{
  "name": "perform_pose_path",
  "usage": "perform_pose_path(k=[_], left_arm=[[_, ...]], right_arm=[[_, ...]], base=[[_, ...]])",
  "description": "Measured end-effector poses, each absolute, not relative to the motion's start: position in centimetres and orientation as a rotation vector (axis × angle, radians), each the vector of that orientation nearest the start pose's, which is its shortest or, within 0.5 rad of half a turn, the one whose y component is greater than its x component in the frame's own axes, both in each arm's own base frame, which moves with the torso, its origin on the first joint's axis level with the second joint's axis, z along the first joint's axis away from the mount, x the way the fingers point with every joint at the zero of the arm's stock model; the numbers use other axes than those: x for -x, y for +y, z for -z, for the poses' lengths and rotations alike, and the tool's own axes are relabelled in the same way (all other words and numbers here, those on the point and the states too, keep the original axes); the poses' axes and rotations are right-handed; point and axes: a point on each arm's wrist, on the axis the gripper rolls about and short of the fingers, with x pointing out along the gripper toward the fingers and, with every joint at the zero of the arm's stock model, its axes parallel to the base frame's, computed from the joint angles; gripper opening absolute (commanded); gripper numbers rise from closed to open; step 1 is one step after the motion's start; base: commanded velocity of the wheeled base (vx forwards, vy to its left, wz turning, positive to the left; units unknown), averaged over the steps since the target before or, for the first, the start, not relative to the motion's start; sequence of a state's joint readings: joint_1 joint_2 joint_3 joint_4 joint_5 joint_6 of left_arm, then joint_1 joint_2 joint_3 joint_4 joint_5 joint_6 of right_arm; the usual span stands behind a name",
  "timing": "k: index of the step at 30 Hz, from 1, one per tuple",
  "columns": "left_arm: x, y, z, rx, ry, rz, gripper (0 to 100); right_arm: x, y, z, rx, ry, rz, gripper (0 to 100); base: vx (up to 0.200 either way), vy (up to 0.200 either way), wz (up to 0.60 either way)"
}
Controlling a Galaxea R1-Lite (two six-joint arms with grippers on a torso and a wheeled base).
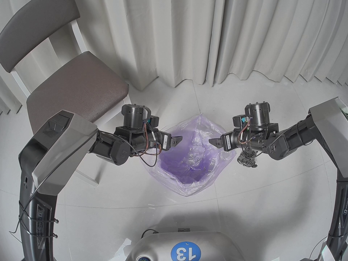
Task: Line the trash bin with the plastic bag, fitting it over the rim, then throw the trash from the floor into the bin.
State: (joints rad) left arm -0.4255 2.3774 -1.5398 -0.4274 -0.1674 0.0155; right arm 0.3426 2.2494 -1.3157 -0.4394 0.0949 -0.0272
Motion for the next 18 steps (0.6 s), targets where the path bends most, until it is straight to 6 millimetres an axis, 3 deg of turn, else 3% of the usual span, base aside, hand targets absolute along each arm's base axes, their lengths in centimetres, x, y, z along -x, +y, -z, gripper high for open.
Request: perform_pose_path(k=[8, 9, 18], left_arm=[[-43.8, -20.8, -7.8, -0.085, 0.426, 0.605, 100], [-43.8, -20.8, -7.8, -0.085, 0.425, 0.606, 0], [-43.8, -21.4, -7.2, -0.088, 0.426, 0.611, 0]], right_arm=[[-42.0, 14.5, -9.1, 0.083, 0.478, -0.422, 100], [-42.0, 14.5, -9.1, 0.082, 0.478, -0.421, 100], [-42.9, 14.1, -9.1, 0.075, 0.461, -0.410, 100]], base=[[0.000, 0.000, 0.00], [0.000, 0.000, 0.00], [0.000, 0.000, 0.00]])
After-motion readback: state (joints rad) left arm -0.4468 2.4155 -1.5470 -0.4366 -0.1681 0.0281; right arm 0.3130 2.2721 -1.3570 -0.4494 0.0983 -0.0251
